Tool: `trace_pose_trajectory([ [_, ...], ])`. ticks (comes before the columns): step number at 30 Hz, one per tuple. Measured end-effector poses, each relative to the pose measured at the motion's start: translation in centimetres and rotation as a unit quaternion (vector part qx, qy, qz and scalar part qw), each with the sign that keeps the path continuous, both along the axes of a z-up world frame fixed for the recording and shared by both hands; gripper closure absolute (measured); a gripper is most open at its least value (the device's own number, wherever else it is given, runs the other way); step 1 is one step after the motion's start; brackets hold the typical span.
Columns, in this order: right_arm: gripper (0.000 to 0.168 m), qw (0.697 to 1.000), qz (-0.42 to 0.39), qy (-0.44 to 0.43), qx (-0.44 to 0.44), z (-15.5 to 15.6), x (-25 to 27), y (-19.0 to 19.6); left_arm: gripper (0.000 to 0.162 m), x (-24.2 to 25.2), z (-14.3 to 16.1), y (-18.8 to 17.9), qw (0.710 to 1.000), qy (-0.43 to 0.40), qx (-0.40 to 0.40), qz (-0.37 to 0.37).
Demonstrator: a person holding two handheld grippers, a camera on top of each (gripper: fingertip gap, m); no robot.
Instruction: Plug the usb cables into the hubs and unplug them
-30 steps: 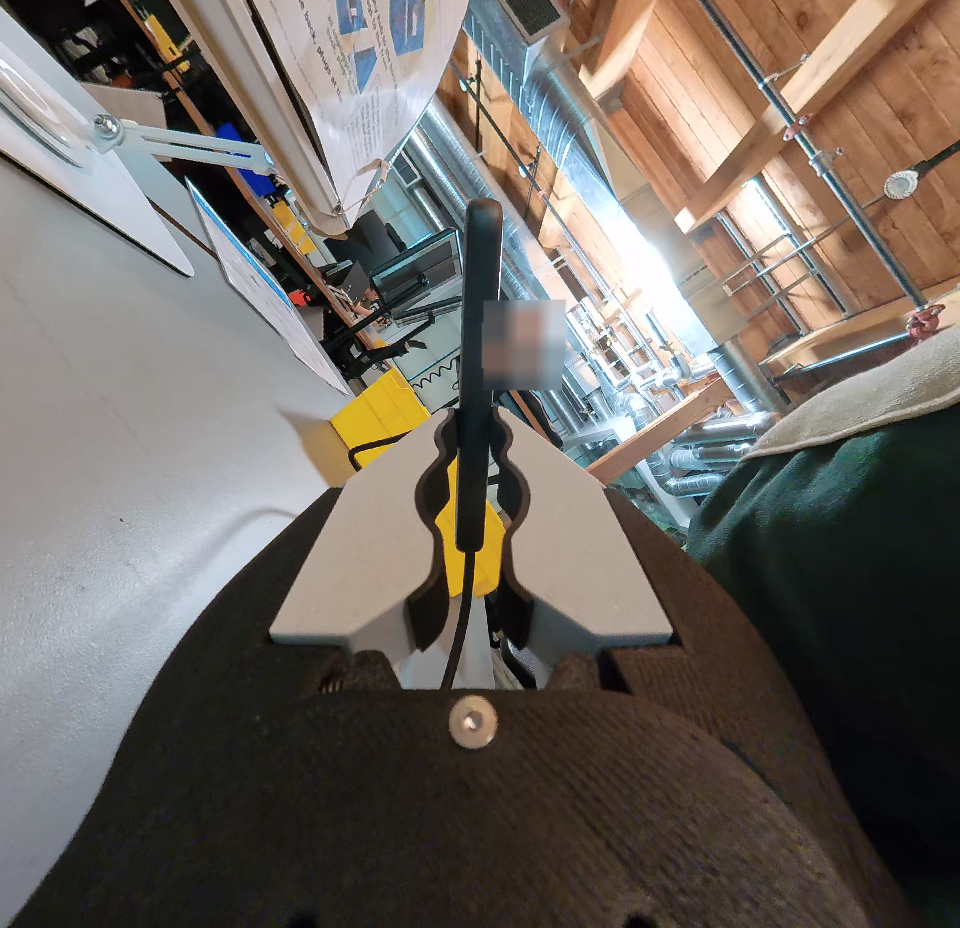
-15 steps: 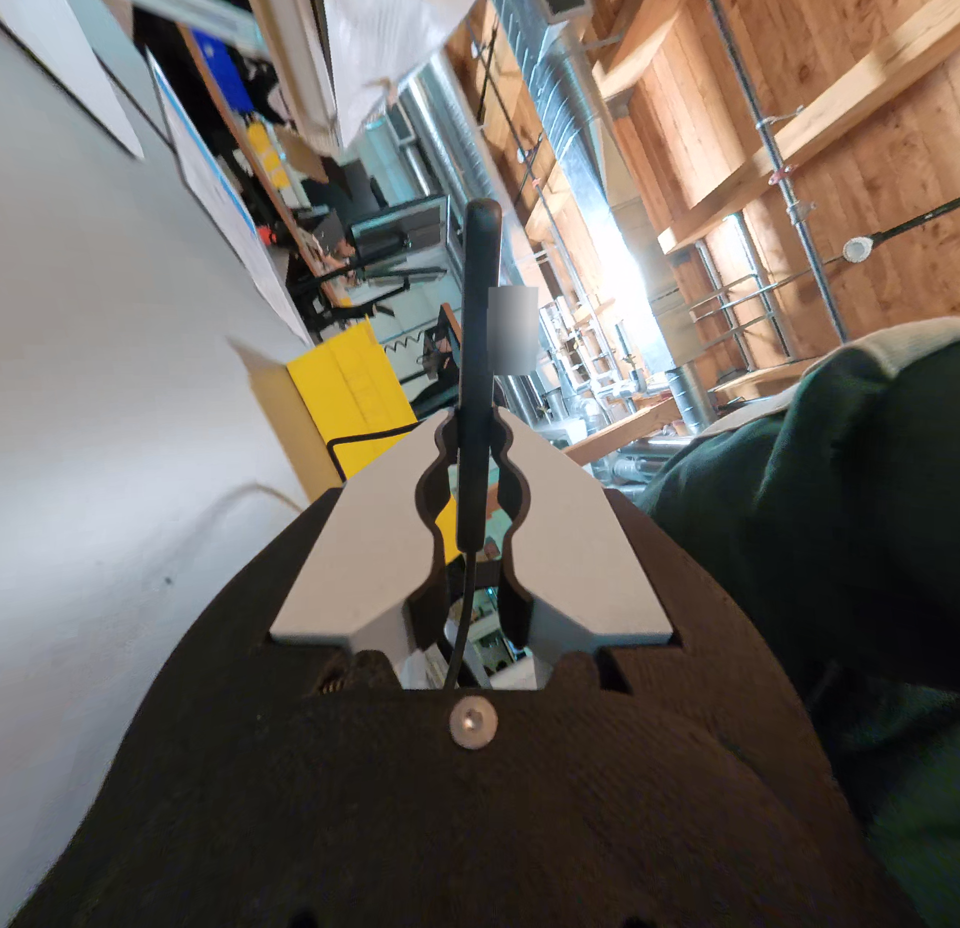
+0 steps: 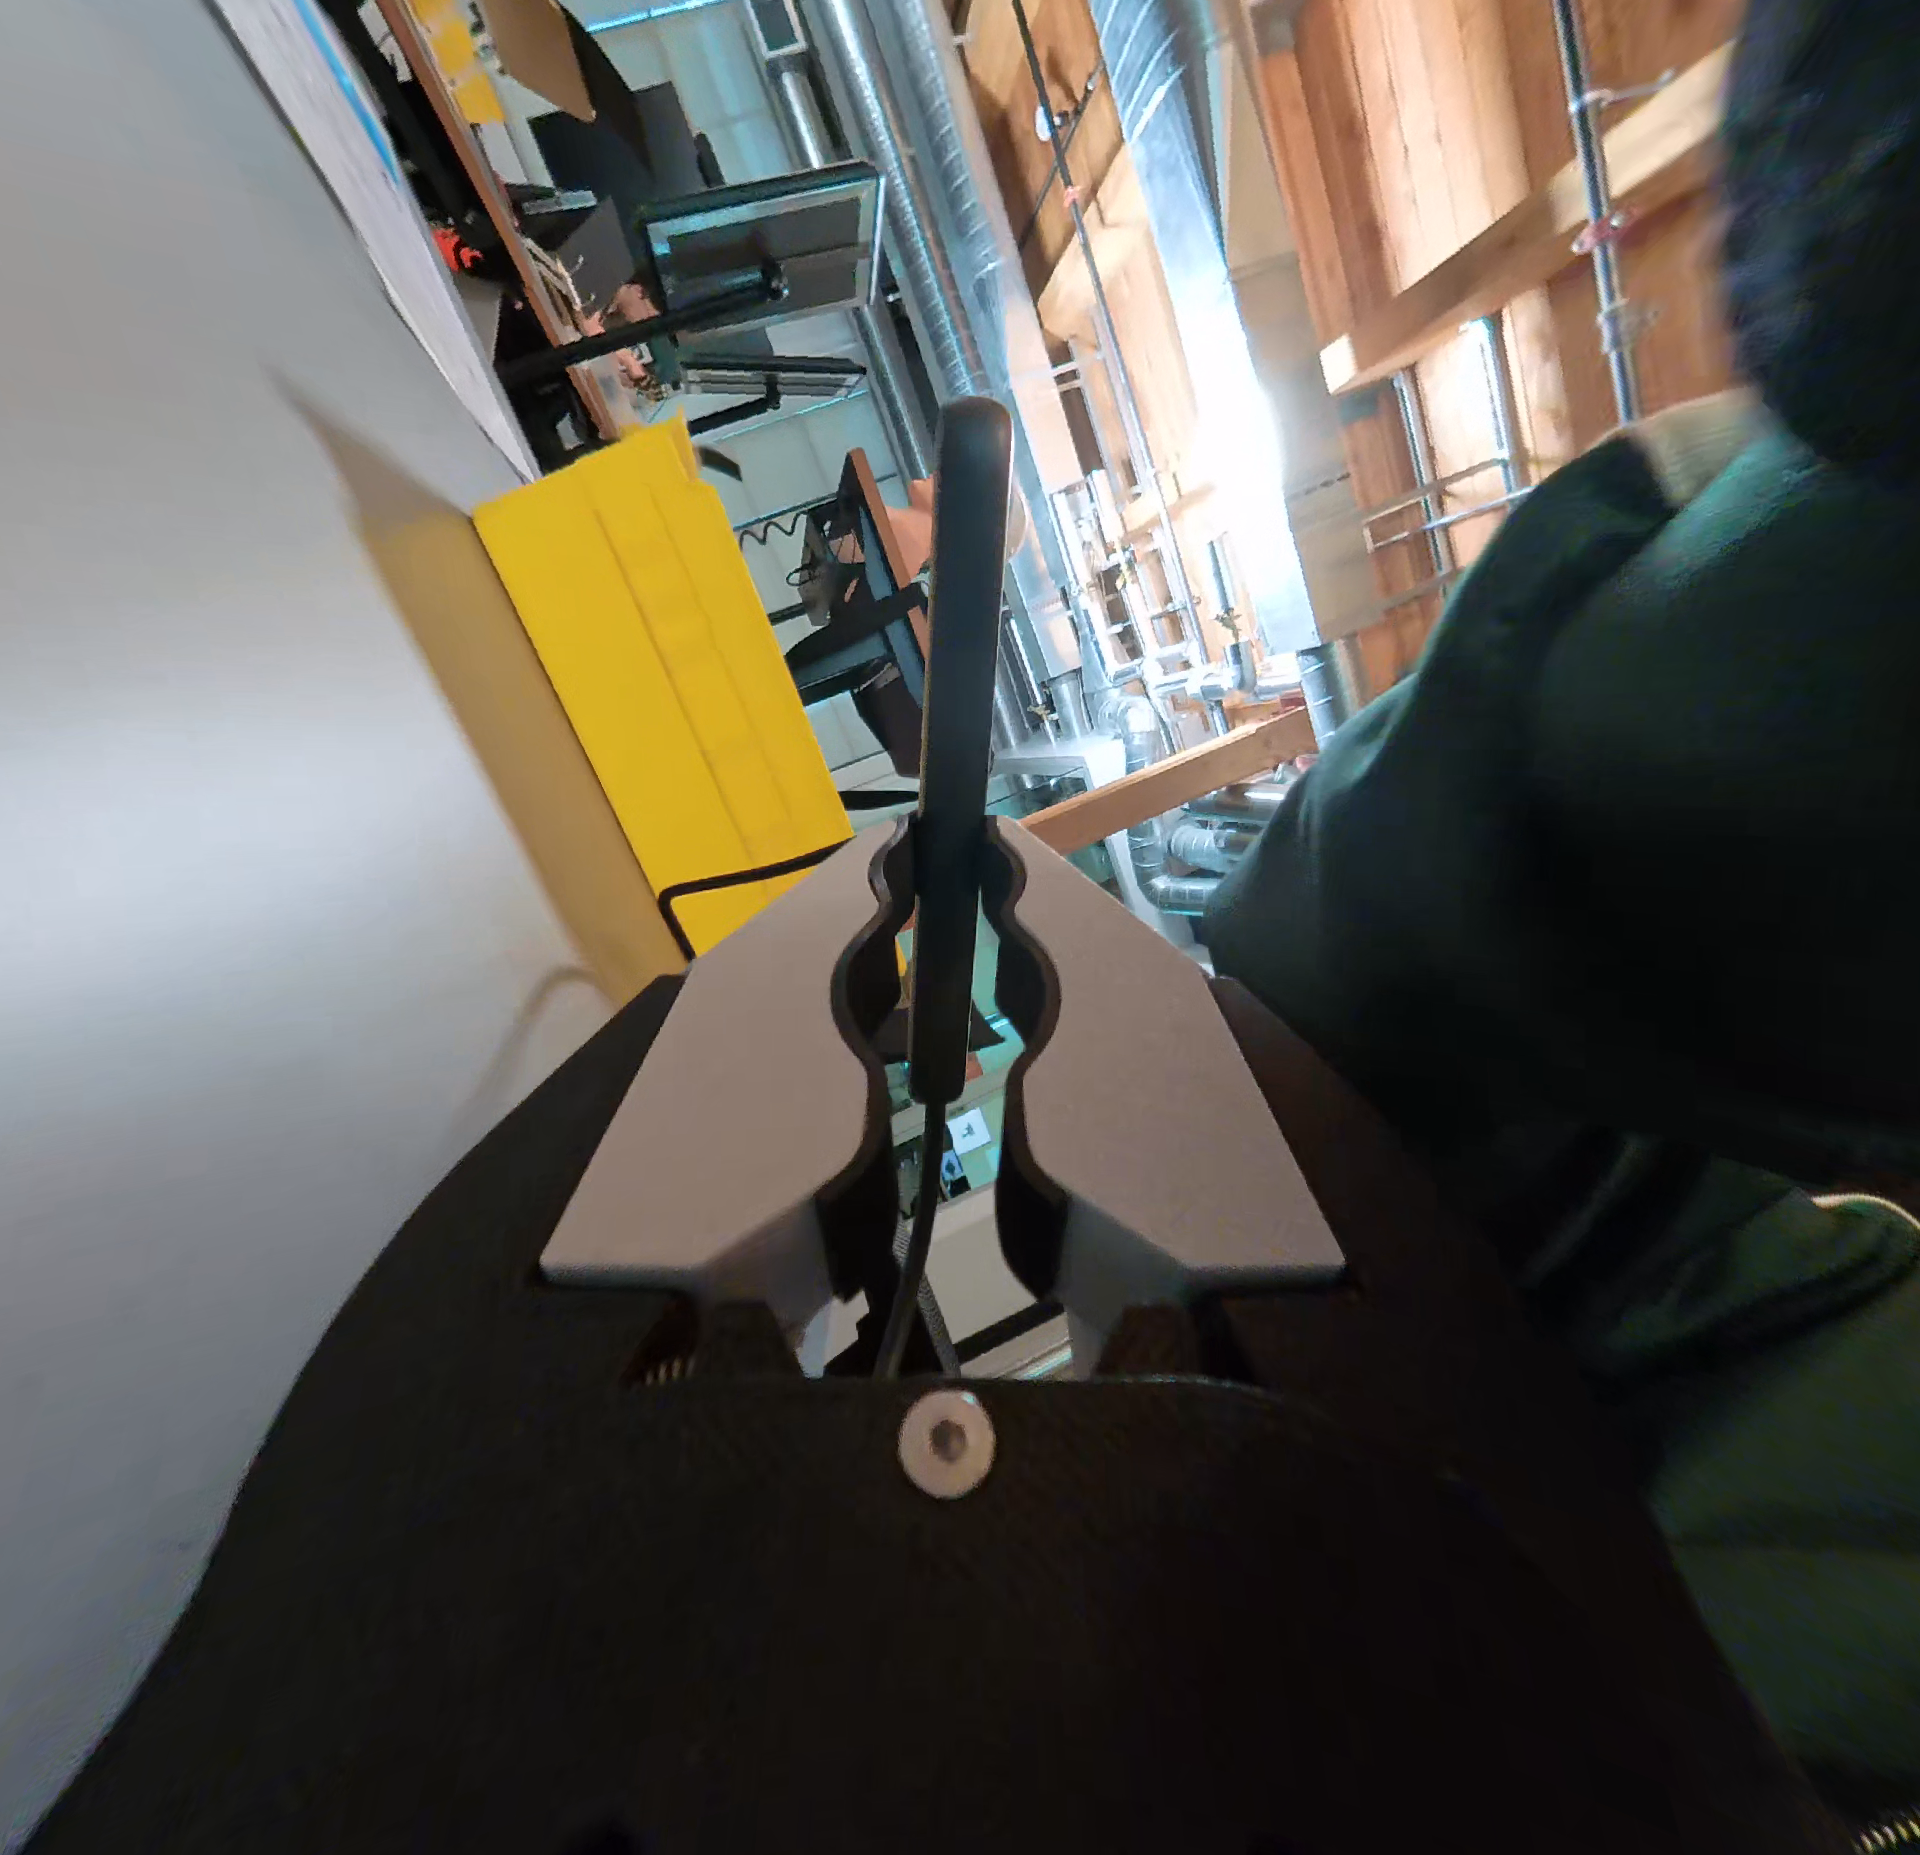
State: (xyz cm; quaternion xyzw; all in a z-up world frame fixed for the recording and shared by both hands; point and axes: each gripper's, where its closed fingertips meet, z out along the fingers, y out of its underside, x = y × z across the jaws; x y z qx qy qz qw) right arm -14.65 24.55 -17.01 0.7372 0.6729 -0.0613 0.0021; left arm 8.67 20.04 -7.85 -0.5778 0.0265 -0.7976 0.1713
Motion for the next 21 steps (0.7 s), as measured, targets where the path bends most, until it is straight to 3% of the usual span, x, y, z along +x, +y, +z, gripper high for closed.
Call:
trace_pose_trajectory([
  [1, 0.151, 1.000, -0.002, -0.027, -0.004, -0.6, 0.4, 0.0, 0.154, 0.2, -0.2, -0.2, 1.000, 0.004, -0.003, -0.004],
  [6, 0.145, 0.996, 0.003, -0.083, -0.026, -2.0, 0.4, -0.5, 0.154, 0.0, -0.1, 0.0, 1.000, -0.006, -0.010, -0.001],
  [8, 0.160, 0.995, 0.018, -0.095, -0.016, -2.1, 0.4, -0.3, 0.154, 0.0, -0.2, 0.0, 1.000, 0.000, -0.005, -0.003],
  [12, 0.165, 0.998, 0.016, -0.048, -0.026, -1.5, -1.2, -0.8, 0.154, -0.3, -0.2, 0.2, 1.000, -0.002, -0.005, 0.000],
  [16, 0.165, 0.992, -0.045, 0.110, -0.030, 3.8, -4.1, 0.4, 0.153, -1.1, -0.1, 0.8, 1.000, -0.003, -0.004, 0.013],
  [21, 0.164, 0.935, -0.160, 0.311, -0.051, 13.3, -2.4, 3.0, 0.153, -2.3, -0.3, 2.2, 0.999, -0.007, -0.010, 0.039],
])
